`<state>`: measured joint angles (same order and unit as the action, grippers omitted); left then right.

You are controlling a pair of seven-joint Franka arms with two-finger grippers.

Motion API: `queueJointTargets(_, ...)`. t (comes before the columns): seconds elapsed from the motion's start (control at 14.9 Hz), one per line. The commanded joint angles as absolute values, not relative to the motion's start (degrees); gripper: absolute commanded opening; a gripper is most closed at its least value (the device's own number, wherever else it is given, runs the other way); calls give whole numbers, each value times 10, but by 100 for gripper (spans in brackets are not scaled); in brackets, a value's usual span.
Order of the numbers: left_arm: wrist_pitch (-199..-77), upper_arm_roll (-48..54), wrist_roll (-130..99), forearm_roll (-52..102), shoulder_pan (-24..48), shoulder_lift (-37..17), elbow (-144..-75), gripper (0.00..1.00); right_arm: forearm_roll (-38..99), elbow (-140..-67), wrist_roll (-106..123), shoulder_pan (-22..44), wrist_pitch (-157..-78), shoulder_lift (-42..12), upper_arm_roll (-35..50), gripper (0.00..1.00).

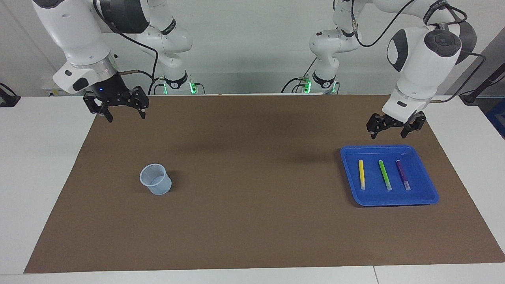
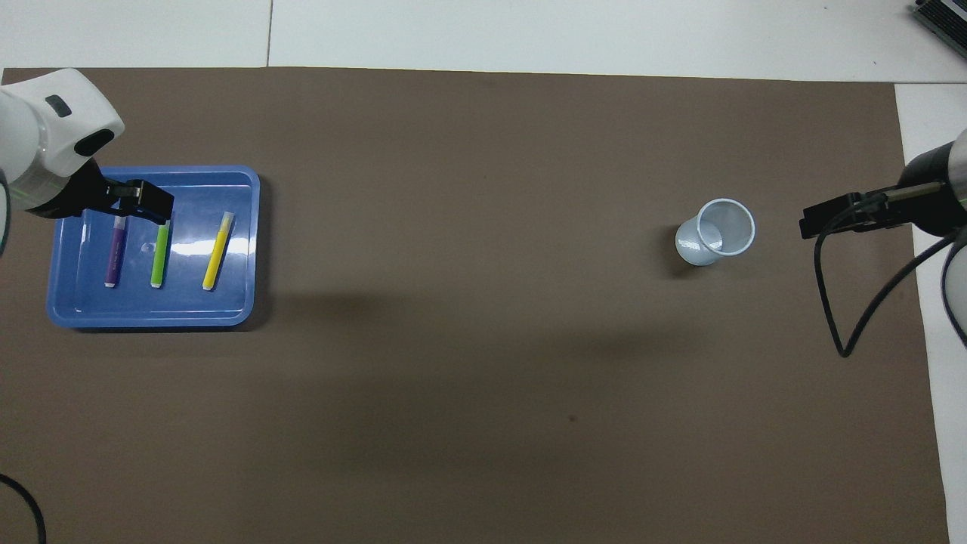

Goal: Right arm passes pens to left for tray arrangement

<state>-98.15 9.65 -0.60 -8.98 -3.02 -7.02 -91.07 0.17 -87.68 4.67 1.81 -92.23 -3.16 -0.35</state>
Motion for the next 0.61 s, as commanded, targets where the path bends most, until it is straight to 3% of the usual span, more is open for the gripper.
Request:
queueJointTargets(0.0, -948, 39, 9, -78, 15, -53, -904, 100, 13, -877, 47, 16, -927, -28, -4, 100)
queueJointTargets(0.13, -955, 8, 6, -77, 42, -34, -911, 100, 14, -876, 47, 16, -928, -28, -4, 100)
queueJointTargets(0.4, -937, 25, 45, 15, -28, -33, -904, 100, 13, -876, 46, 16, -927, -28, -4, 100)
queueJointTargets(0.54, -927, 24, 46, 18, -23, 1, -917, 100, 13, -876, 45, 16, -927, -28, -4, 100)
